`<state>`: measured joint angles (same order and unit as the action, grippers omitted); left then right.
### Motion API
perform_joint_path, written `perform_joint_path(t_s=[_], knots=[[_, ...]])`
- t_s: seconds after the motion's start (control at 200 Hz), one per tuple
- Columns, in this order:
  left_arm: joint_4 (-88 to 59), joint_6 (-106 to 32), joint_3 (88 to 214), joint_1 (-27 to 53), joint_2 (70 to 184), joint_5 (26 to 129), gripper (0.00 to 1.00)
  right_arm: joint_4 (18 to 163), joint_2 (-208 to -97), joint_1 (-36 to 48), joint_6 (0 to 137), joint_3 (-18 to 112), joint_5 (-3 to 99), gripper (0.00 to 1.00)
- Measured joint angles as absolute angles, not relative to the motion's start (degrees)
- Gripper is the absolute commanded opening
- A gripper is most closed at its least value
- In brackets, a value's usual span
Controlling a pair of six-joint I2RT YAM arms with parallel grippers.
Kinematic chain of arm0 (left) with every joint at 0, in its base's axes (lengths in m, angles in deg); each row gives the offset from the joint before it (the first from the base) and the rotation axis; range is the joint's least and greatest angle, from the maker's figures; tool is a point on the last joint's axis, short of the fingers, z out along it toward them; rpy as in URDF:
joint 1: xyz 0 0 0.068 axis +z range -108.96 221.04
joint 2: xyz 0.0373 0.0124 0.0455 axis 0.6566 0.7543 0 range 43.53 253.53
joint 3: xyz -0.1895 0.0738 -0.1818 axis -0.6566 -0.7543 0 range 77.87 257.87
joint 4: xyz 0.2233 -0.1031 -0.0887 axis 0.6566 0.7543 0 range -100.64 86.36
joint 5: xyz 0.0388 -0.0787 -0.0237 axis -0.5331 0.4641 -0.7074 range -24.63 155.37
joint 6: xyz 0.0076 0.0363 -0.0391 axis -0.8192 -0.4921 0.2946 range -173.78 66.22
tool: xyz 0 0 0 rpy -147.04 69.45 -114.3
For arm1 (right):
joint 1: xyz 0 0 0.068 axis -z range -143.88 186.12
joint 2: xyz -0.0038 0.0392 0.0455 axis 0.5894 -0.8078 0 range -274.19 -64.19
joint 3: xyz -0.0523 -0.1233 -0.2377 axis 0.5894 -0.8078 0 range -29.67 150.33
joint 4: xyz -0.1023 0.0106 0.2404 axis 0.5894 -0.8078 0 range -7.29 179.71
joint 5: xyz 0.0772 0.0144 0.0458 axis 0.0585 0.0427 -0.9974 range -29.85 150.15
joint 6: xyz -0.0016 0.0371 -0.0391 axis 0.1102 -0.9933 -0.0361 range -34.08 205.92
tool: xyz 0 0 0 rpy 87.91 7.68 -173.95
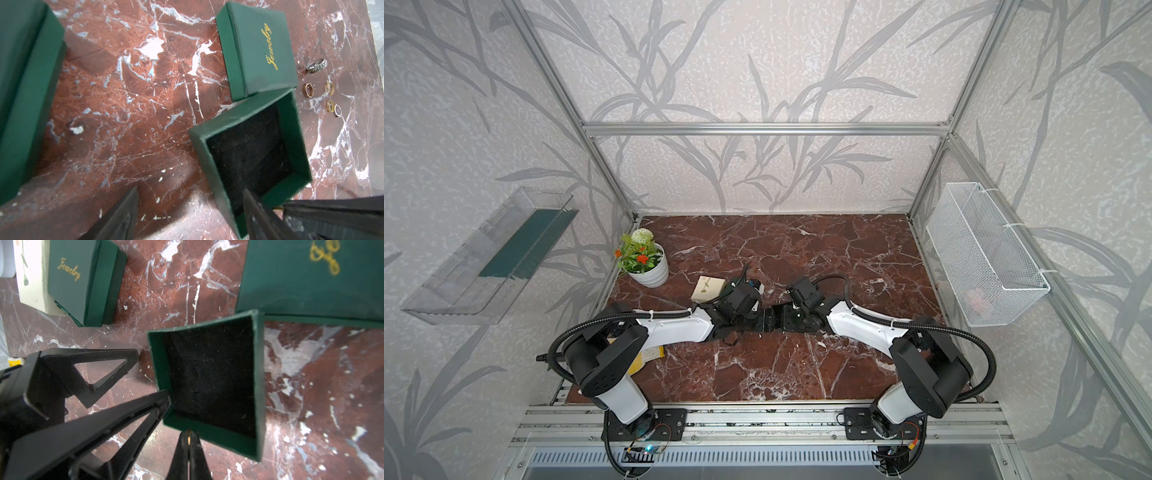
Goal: Take the rings out of the lift-off lid box
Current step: Take out the ring from the jewelry box, then place the ring at the center of the board.
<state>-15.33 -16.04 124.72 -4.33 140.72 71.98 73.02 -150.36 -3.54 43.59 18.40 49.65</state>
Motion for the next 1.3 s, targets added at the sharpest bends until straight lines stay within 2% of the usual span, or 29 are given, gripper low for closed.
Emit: perform_joint_path(t_s=[0.205,0.57,0.945,1.17,1.3], knots=[[-15.4,-16.1,124.5,-4.3,140.5,72.7,0.8,70.1,-145.7,-1.3,44.4,18.4,51.6,0.0],[-15.0,-16.5,122.5,-4.3,137.1,74.2,0.82,65.0,-141.2,13.7,47.2,13.7,61.8,0.0],[-14.4,-16.8,121.3,-4.3,134.2,74.2,0.82,61.3,-150.4,15.3,51.8,15.5,74.2,0.0],[-13.9,-16.8,121.2,-4.3,133.6,74.2,0.84,61.6,-155.5,15.4,53.4,19.0,75.7,0.0],[-13.2,-17.2,121.3,-4.3,133.6,74.1,0.84,62.1,-157.0,15.4,53.6,20.5,75.1,0.18]])
